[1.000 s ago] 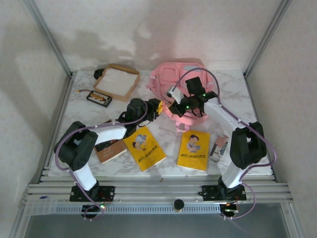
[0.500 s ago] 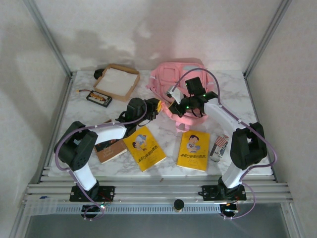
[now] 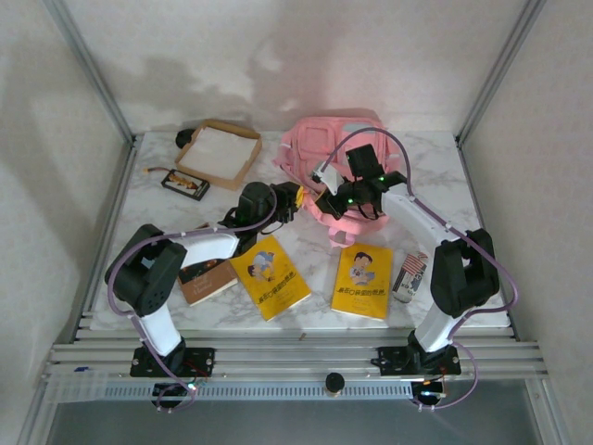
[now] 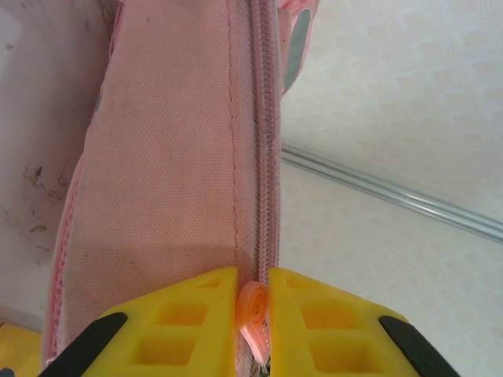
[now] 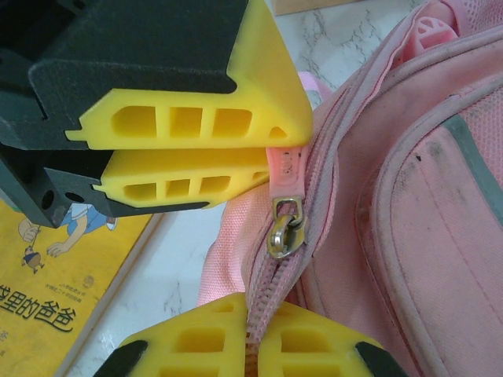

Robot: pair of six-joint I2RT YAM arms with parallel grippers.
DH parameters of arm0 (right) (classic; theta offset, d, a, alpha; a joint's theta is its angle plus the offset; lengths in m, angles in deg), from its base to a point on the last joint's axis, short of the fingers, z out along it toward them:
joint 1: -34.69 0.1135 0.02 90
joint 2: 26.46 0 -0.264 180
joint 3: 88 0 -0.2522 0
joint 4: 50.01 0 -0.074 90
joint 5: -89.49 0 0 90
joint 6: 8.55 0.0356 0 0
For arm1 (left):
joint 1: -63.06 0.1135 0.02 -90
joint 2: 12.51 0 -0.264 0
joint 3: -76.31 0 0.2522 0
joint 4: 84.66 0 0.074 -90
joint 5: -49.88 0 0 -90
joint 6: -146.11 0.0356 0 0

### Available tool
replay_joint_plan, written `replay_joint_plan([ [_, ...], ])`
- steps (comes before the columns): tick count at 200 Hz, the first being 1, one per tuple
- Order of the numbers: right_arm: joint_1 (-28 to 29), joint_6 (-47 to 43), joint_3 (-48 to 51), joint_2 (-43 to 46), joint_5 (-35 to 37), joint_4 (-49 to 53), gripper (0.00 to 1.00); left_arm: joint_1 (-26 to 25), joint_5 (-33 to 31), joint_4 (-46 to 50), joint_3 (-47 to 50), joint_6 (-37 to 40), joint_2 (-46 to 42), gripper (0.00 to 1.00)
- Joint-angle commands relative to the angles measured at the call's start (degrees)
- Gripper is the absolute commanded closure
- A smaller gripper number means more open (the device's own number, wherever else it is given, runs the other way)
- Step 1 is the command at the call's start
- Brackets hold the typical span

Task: Pack the student bag
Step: Unzip the student bag at the center of the table.

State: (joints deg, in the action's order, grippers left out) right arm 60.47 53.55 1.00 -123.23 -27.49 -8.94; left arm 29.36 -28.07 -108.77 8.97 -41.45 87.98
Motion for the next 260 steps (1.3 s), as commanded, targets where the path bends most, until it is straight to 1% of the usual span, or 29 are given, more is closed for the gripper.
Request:
replay_joint_plan([
  [1,0.6,-1.4,-0.2,3.0,-1.6,-2.2,1.0,-0.4,-2.1,-0.7,-1.9,0.3,0.7,0.85],
  [16,0.6,-1.4,0.1,3.2,-1.6,-2.4,1.0,-0.4,-2.4,-1.0,-2.0,0.6,0.8,0.87],
  [28,0.6,-1.4,0.3,3.2,-1.6,-2.4,1.0,-0.5,-2.4,-1.9,-2.0,0.4,1.0,0.92],
  [45,0.6,-1.3,0.6,3.2,-1.4,-2.4,1.0,-0.5,-2.5,-2.2,-2.0,0.3,1.0,0.93],
  [67,0.6,-0.9,0.8,3.4,-0.7,-2.6,1.0,-0.4,-3.6,-2.7,-1.4,0.4,0.5,1.0],
  [88,0.6,-0.8,0.8,3.8,0.2,-2.1,1.0,0.2,-3.8,-0.7,-1.7,1.4,0.2,1.0],
  [119,0.6,-1.2,2.5,6.0,0.9,-1.9,1.0,1.9,-6.1,2.6,0.2,2.4,-1.4,1.0],
  [151,0.6,-3.1,2.8,7.8,0.4,0.7,1.0,5.5,-10.0,7.4,1.4,5.9,-3.7,1.0],
  [181,0.6,-4.3,4.1,10.3,1.0,1.0,1.0,11.0,-9.8,7.2,2.3,7.2,-2.4,1.0],
  [193,0.6,-4.5,4.0,10.8,0.9,1.0,1.0,12.8,-11.3,6.8,2.4,8.5,-1.6,1.0],
  [209,0.6,-4.9,3.4,10.7,0.8,1.4,1.0,15.1,-12.5,8.7,0.0,11.0,0.4,1.0],
  [220,0.7,-5.5,3.1,10.0,0.6,1.8,1.0,16.6,-12.5,7.9,-1.8,12.5,2.7,1.0],
  [238,1.2,-6.6,2.5,8.7,0.7,1.9,1.0,19.1,-11.3,5.5,-4.5,12.7,6.7,1.0],
  [249,1.4,-6.9,2.6,7.7,0.9,1.0,1.0,20.0,-10.8,5.7,-6.5,13.4,8.8,1.0],
  [260,1.7,-7.4,1.9,5.8,1.4,0.6,1.0,20.6,-11.6,5.6,-7.8,14.6,9.9,1.0],
])
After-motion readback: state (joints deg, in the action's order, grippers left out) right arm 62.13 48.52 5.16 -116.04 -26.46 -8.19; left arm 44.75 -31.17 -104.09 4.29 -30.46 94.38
